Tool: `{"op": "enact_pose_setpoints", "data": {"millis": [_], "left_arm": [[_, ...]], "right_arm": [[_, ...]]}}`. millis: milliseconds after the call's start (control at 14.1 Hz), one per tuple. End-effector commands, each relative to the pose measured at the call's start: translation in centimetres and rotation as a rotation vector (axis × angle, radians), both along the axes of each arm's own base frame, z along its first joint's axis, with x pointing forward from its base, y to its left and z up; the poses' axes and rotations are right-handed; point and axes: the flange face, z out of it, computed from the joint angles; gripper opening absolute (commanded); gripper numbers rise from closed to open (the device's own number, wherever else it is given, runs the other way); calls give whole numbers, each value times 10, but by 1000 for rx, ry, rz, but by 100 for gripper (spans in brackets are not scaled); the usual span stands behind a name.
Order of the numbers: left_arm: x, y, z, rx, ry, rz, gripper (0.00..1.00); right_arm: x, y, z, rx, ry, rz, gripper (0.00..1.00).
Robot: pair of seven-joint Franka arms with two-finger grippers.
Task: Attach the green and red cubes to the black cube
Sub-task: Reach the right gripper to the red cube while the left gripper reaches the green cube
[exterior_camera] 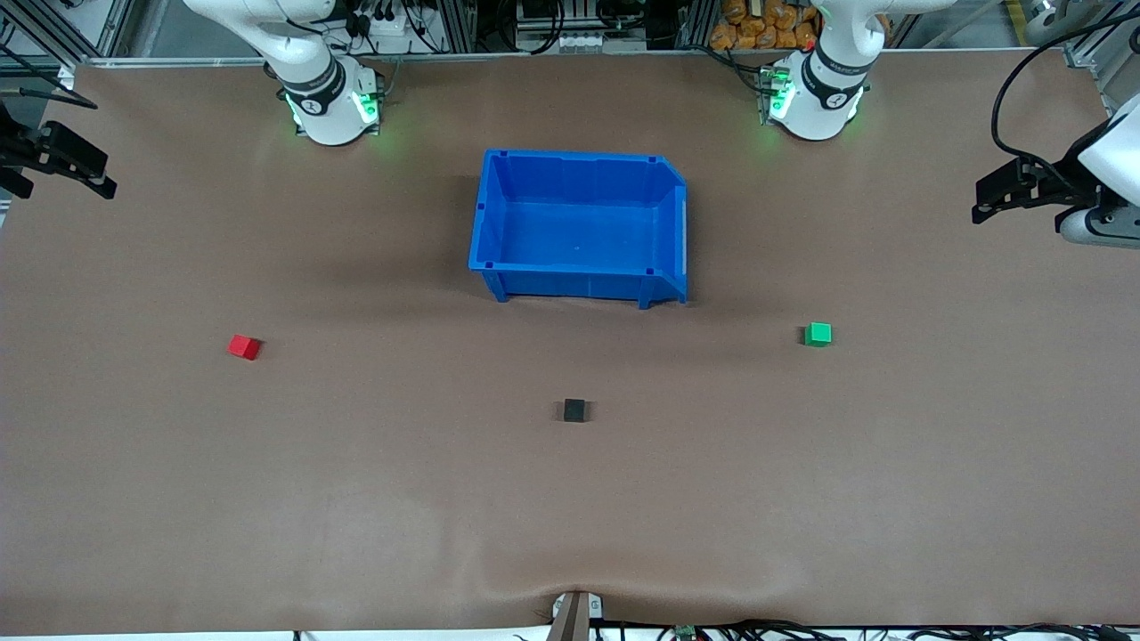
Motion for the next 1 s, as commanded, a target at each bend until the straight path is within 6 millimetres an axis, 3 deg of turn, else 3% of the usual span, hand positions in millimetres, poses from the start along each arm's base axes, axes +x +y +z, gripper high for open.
{"op": "enact_pose_setpoints", "data": {"millis": [0, 356, 711, 924], "left_arm": [[-3, -1, 3, 18, 10, -17, 100], [3, 0, -4, 18, 17, -8, 100], [25, 0, -51, 7, 97, -2, 100], [41, 1, -92, 7, 154, -2, 100]], "right_arm": [[-8, 0, 4, -5, -17, 10, 100], [-9, -1, 3, -4, -11, 8, 100], [-9, 1, 2, -5, -3, 11, 100], [-8, 2, 2, -5, -4, 14, 100]]}}
